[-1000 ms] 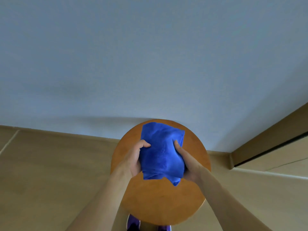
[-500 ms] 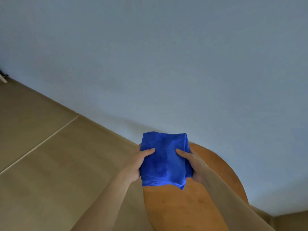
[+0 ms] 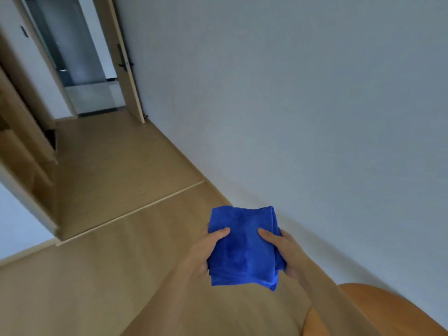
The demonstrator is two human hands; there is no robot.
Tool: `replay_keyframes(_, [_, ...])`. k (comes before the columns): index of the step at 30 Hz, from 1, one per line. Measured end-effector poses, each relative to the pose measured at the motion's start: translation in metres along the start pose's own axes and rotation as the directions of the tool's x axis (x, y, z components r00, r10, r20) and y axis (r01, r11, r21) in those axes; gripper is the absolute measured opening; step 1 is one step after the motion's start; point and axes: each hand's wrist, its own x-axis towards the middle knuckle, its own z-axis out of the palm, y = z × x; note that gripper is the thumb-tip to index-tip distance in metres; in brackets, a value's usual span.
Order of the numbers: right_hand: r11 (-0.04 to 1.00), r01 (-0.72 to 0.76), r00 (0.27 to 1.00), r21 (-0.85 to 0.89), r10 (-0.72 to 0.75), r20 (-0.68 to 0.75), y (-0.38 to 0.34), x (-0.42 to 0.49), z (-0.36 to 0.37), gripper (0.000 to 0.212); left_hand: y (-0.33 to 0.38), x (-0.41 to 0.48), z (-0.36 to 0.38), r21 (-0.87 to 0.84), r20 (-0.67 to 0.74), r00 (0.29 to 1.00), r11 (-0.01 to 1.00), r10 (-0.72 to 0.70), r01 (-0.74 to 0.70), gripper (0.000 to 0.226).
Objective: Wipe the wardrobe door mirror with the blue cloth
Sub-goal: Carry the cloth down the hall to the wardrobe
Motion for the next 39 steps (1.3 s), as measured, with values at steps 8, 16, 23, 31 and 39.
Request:
replay_keyframes(8, [0.979,-0.007,0.974,-0.205,0.053,0.221,-0.025,0.075,0.130,0.066,0.046,-0.014,-0.117,-0.093,-0.271,0.959,0.989,0.082,-0.111,0.030])
replay_keyframes(16, [0.948,-0.003,0.943,-0.317,0.108,0.316,-0.038,0.147,0.208,0.057,0.069,0.010,-0.183,-0.124,-0.452,0.885,0.975,0.109,-0.184,0.030])
replay_keyframes(23, [0.926,-0.014,0.911,-0.378,0.168,0.376,-0.076,0.245,0.227,0.051,0.111,0.076,-0.195,-0.160,-0.548,0.834,0.970,0.068,-0.184,0.036])
replay_keyframes(31, [0.881,0.016,0.902,-0.474,0.192,0.386,-0.120,0.331,0.237,0.048,0.157,0.147,-0.196,-0.196,-0.600,0.799,0.961,0.039,-0.194,0.036])
replay_keyframes(39, [0.864,0.063,0.905,-0.499,0.161,0.393,-0.141,0.398,0.265,0.044,0.194,0.208,-0.231,-0.209,-0.615,0.788,0.959,0.025,-0.194,0.034])
